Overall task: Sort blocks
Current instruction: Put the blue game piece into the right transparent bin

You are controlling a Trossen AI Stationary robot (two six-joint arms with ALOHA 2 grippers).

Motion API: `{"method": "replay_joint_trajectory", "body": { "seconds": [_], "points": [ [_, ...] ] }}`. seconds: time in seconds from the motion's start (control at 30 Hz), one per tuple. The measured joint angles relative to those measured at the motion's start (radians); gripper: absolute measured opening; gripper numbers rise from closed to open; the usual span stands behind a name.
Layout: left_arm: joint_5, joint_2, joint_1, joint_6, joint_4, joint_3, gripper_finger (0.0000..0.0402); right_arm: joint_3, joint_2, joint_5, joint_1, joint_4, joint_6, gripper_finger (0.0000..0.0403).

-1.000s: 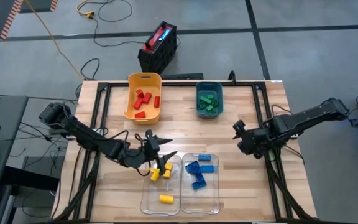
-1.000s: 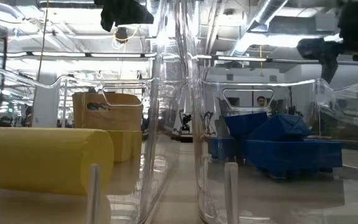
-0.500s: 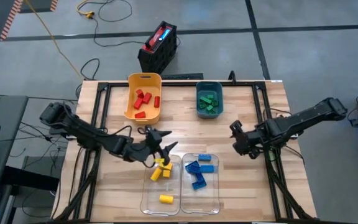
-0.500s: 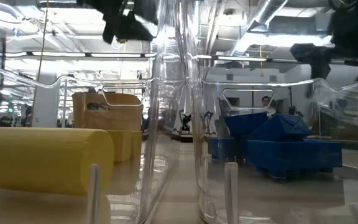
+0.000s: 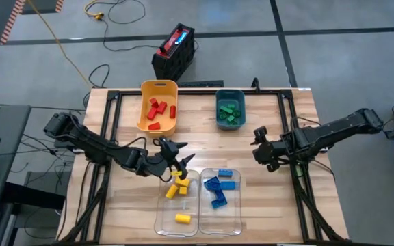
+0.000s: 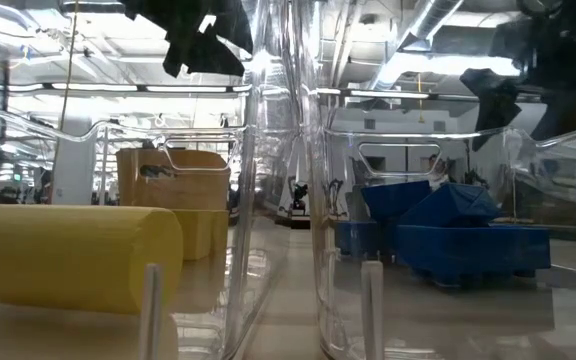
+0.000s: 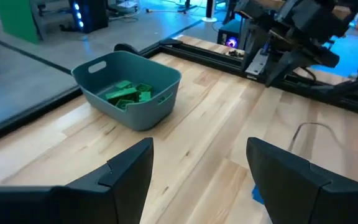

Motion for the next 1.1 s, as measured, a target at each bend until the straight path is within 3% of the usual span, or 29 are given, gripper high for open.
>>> {"method": "replay_joint_trajectory", "body": {
  "seconds": [0.33, 0.5, 0.67, 0.87, 1.1],
  "points": [
    [0.029, 0.000, 0.005, 0.113, -0.004, 0.000, 0.0251, 0.000, 0.007, 0.014, -0.008, 0.023, 0.010, 0.0265],
    [0.021, -0.007, 0.005, 0.145, -0.138, 0.000, 0.0251, 0.000, 0.006, 0.015, -0.008, 0.016, 0.021, 0.0265],
    [0.027, -0.068, 0.014, 0.133, -0.212, 0.000, 0.0251, 0.000, 0.004, 0.012, -0.013, 0.015, -0.130, 0.0265],
    [0.100, -0.122, -0.015, 0.081, -0.219, 0.000, 0.0251, 0.000, 0.007, -0.148, -0.013, -0.097, -0.283, 0.0265],
    [0.164, -0.106, 0.013, 0.011, -0.191, 0.000, 0.0251, -0.010, 0.071, -0.205, -0.016, 0.164, -0.359, 0.0265]
  ]
}}
